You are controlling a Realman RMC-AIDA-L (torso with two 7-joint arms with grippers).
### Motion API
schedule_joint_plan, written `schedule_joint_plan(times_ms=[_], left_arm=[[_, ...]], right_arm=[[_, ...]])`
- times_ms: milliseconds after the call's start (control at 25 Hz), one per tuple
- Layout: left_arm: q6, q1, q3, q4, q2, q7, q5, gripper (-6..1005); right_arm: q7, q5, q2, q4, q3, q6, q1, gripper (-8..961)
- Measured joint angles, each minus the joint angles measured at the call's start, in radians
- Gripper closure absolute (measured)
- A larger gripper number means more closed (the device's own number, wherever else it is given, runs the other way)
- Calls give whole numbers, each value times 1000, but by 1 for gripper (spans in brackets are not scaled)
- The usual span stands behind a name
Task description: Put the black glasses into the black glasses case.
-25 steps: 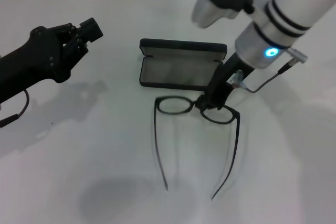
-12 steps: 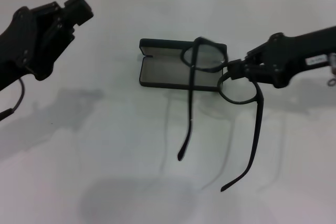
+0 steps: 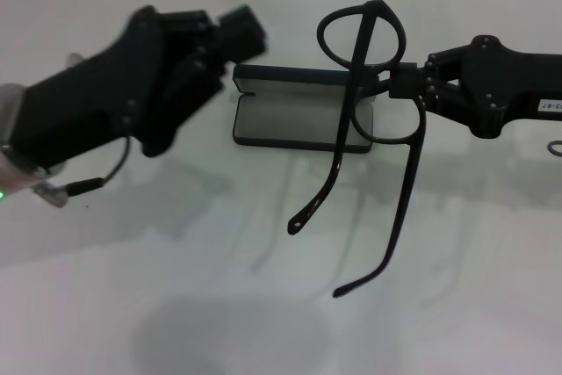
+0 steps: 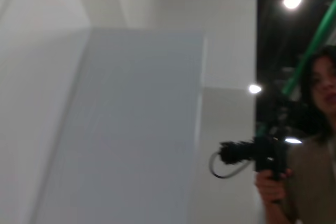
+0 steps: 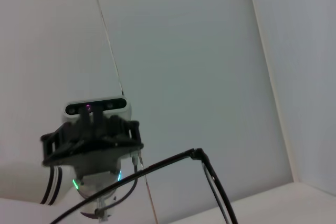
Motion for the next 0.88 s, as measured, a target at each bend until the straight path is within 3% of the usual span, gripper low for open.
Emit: schedule_joint_plan(times_ms=[280,880], left_arm=[[-4,-54,78,-31,-3,20,-1,959],[-51,-108,90,-183,-4,76,17,962]], right_arm=[[-46,3,-2,84,-6,23,59,914],[-86,103,4,93,-64,-1,82,915]])
